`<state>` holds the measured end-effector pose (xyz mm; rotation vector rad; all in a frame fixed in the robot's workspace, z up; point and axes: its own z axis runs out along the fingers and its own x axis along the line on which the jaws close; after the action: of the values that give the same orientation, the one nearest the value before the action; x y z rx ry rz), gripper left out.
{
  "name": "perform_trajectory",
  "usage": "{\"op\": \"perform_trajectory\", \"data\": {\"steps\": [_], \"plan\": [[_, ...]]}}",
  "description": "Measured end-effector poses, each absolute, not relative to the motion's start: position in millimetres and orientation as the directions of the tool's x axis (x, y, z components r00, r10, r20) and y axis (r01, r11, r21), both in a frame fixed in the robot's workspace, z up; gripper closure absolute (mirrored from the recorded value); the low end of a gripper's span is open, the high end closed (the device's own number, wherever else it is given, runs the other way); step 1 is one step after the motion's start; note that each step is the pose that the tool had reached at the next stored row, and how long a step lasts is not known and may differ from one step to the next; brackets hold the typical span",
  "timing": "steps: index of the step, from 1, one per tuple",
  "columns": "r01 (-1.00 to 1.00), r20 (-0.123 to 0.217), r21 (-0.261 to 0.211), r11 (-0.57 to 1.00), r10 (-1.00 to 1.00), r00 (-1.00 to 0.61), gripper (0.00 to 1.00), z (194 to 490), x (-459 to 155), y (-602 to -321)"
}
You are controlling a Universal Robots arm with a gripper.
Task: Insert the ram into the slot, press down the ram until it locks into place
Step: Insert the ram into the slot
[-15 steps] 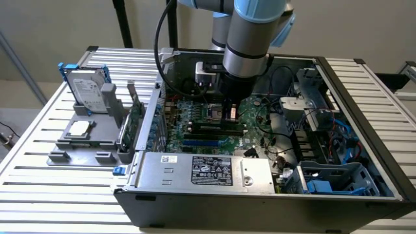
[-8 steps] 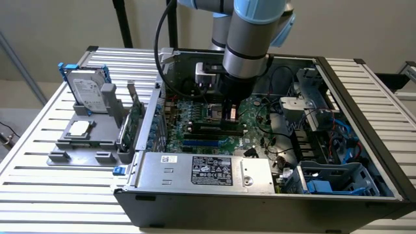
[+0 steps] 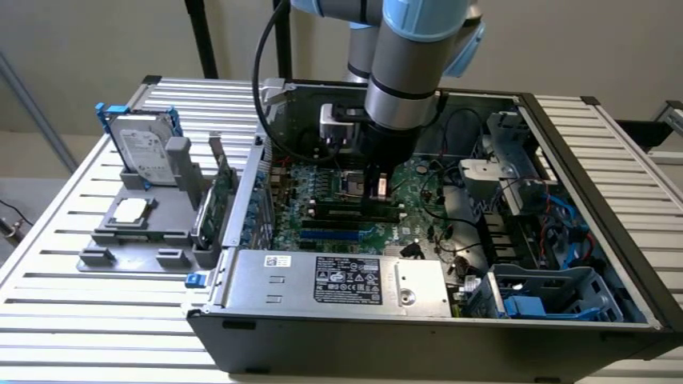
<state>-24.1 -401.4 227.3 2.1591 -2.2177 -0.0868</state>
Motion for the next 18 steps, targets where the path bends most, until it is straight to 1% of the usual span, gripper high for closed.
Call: {"op": "perform_trajectory", "data": {"steps": [1, 2, 7, 10, 11, 13, 18], "plan": [[-0.997, -0.007, 0.072, 0.026, -1.000, -0.027, 0.80, 227.7, -24.1, -401.3], [-0.997, -0.007, 0.072, 0.026, -1.000, -0.027, 0.73, 229.6, -24.2, -401.3], [-0.997, -0.007, 0.072, 0.026, -1.000, -0.027, 0.73, 247.3, -29.3, -401.3], [-0.997, -0.007, 0.071, 0.026, -1.000, -0.027, 0.73, 250.9, -35.4, -401.3], [-0.997, -0.007, 0.071, 0.026, -1.000, -0.027, 0.75, 251.0, -36.9, -401.3], [-0.997, -0.007, 0.071, 0.026, -1.000, -0.027, 0.88, 251.0, -37.4, -401.3], [-0.997, -0.007, 0.071, 0.026, -1.000, -0.027, 0.89, 251.1, -37.5, -401.3]]}}
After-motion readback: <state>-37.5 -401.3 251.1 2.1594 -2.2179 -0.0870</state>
